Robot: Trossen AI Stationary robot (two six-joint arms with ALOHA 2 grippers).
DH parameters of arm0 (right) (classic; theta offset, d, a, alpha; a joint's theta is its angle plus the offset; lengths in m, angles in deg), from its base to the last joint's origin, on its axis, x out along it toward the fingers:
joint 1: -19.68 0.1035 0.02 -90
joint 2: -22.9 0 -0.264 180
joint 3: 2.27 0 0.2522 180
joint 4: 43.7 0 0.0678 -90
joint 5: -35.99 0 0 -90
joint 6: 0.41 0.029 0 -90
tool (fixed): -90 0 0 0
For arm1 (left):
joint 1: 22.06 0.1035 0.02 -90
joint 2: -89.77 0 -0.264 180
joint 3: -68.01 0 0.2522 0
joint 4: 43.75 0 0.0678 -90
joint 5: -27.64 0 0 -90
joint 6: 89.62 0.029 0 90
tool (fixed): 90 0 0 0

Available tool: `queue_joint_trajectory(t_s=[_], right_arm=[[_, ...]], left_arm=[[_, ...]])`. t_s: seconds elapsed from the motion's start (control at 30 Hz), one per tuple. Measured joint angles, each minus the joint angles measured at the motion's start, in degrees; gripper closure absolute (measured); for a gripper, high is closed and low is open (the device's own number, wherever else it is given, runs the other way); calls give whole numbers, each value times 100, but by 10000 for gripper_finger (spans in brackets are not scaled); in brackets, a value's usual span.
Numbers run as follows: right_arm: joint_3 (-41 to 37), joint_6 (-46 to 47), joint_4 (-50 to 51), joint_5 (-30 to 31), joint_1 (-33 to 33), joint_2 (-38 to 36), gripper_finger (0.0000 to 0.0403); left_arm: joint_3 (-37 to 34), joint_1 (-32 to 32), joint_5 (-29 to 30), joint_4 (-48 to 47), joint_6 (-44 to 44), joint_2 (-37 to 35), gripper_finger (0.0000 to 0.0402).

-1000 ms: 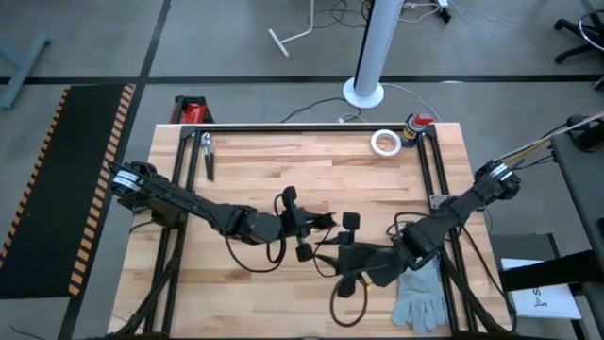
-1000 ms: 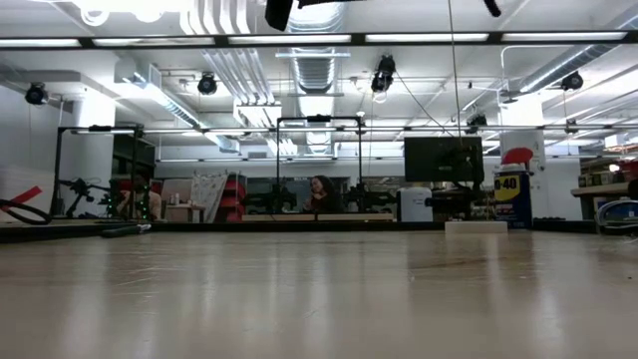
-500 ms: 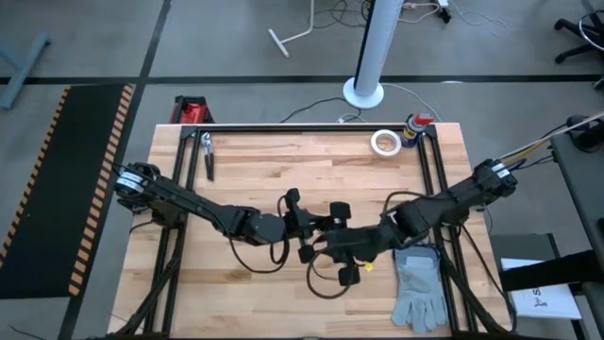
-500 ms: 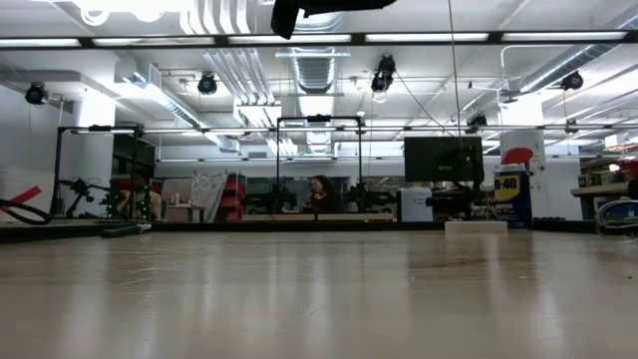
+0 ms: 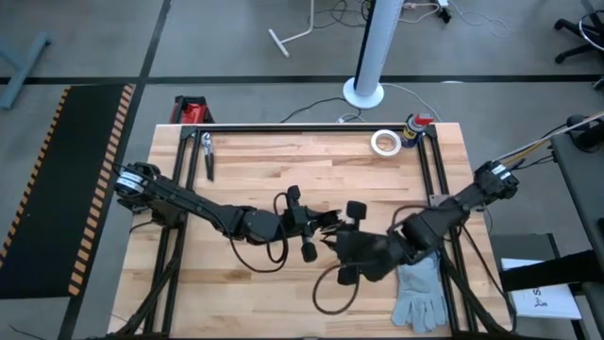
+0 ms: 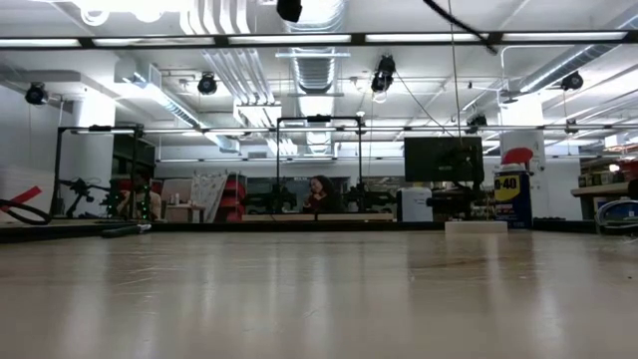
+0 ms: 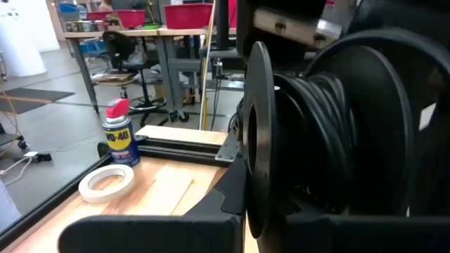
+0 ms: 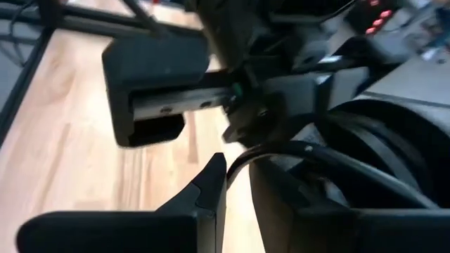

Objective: Coil cords
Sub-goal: Coil the black wire into the spool

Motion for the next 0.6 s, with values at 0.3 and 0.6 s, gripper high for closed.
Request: queue_joint_trajectory(t_s=[0.3, 0.6], right_arm=[[0, 178, -150, 1023, 398, 116, 353], [210, -582, -396, 1294, 483, 195, 398]], left_arm=[[0, -9, 90, 828, 228, 0, 401], [0, -40, 11, 212, 274, -2, 401]])
